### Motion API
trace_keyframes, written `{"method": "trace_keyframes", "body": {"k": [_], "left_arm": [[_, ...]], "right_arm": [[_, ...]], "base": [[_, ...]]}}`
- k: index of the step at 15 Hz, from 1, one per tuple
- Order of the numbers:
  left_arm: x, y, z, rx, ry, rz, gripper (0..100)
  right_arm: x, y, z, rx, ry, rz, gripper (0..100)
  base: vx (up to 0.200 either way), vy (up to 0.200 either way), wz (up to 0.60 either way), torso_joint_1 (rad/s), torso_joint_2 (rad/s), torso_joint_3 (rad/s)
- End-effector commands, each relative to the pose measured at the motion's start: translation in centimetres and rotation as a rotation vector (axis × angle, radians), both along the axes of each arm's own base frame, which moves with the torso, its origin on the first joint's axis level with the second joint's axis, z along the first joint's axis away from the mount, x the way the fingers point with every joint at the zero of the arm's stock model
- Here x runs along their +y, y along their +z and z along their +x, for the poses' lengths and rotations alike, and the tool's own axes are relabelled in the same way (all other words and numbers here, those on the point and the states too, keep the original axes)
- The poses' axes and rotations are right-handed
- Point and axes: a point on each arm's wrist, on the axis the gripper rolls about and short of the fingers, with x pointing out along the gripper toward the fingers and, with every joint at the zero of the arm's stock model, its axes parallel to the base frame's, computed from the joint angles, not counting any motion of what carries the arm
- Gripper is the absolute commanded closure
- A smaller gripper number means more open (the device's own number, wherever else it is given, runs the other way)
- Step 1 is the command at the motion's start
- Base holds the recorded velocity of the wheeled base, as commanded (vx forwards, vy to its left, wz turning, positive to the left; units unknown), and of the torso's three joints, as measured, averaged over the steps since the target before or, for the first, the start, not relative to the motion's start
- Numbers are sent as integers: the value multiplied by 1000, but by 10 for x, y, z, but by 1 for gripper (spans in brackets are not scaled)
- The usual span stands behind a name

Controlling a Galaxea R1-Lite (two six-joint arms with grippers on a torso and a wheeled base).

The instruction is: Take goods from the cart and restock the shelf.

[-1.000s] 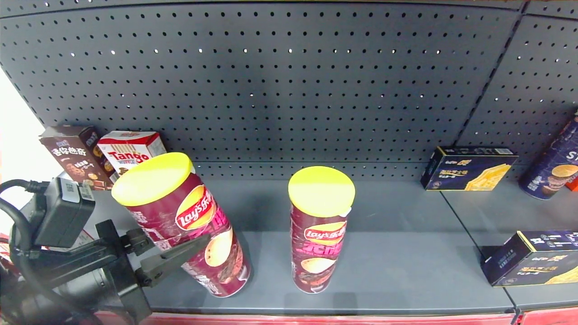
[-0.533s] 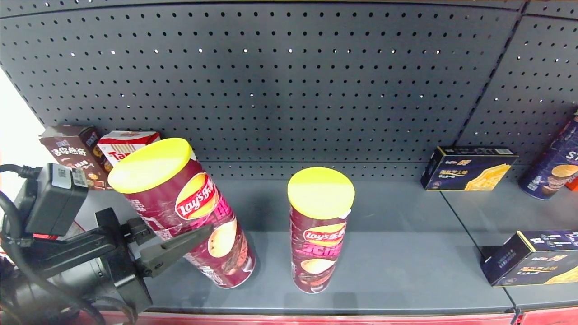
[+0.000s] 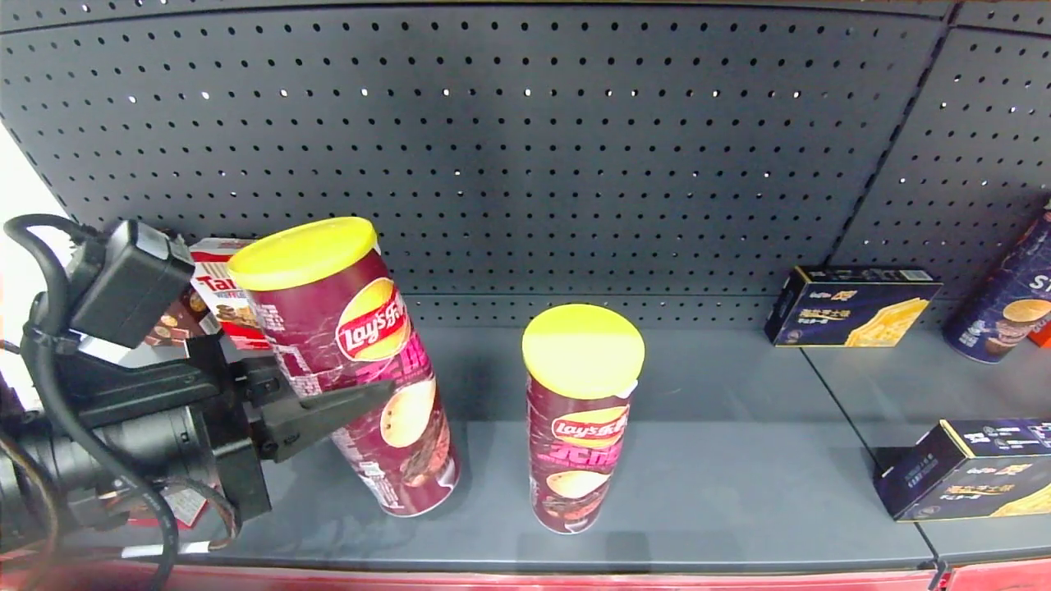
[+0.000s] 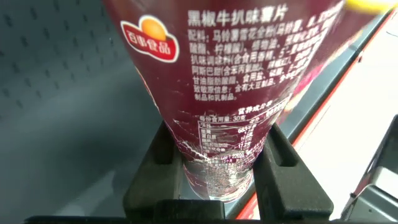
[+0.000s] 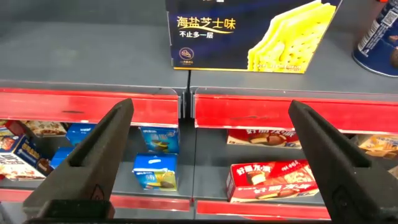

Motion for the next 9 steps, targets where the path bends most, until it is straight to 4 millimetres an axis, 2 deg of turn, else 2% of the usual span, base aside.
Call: {"method": "trace_keyframes", "body": {"k": [1,3,6,9], "left_arm": [[1,7,13,-32,22,16,100],[-1,1,27,-5,12,50,100],[-14,4,51,-15,-21,61,100],[-28,8,78,-18,-142,38,100]], "right_arm": [[0,0,0,3,0,0,0],[0,0,0,3,0,0,0],[0,0,0,3,0,0,0],[0,0,0,3,0,0,0]], "base": [[0,0,0,0,0,0],[0,0,0,0,0,0],[0,0,0,0,0,0],[0,0,0,0,0,0]]}}
